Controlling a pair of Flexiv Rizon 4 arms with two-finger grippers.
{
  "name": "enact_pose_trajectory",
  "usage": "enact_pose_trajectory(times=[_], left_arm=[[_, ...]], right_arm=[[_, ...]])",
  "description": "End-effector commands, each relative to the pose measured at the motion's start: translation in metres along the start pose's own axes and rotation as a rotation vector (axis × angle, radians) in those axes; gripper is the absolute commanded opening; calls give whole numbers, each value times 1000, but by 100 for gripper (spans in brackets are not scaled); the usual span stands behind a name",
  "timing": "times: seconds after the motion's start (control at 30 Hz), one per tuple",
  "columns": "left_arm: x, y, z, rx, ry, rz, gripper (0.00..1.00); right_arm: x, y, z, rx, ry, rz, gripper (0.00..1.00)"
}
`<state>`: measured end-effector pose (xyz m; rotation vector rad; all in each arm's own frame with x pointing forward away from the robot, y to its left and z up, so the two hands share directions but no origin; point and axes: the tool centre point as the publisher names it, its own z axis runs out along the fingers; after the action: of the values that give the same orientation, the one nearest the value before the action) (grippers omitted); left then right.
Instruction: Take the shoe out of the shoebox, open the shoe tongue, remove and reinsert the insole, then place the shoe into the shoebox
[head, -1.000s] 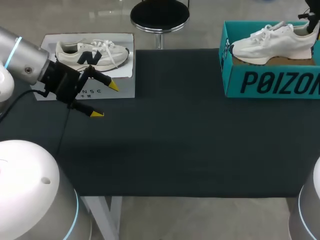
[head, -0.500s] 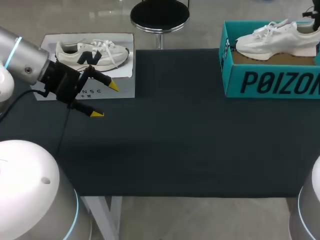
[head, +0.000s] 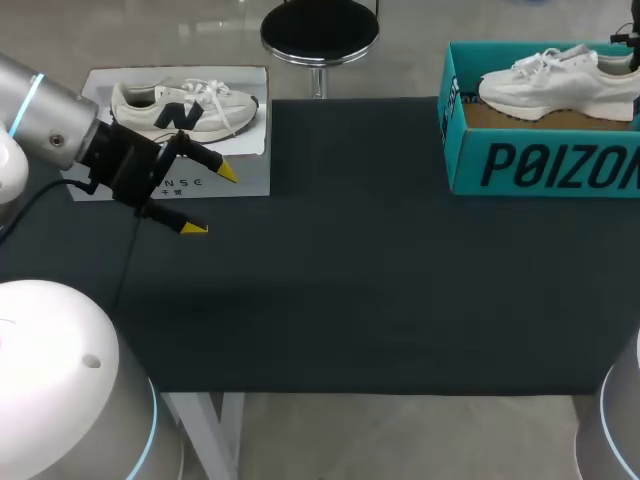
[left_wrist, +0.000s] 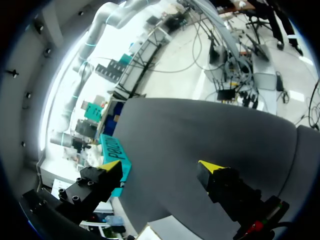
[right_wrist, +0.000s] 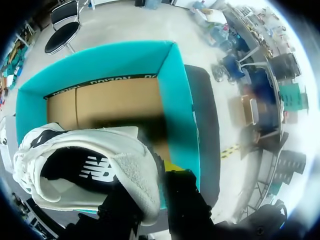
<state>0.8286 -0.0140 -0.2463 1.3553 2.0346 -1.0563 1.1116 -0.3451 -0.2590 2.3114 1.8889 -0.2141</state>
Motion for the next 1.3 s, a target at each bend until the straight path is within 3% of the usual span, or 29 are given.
enact_pose_trajectory(times=[0.03,0.2,0.83,1.3], left_arm=[[0,0,0,-2,4,0,100],[0,0,0,-2,4,0,100],[0,0,0,-2,4,0,100],[0,0,0,-2,4,0,100]], right_arm=[[7,5,12,4,-19,-7,0],[14,-2,27,-8,-65,-19,0],[24,-37,77,2,-61,13,0],[34,-47,114,23,-66,26,0]])
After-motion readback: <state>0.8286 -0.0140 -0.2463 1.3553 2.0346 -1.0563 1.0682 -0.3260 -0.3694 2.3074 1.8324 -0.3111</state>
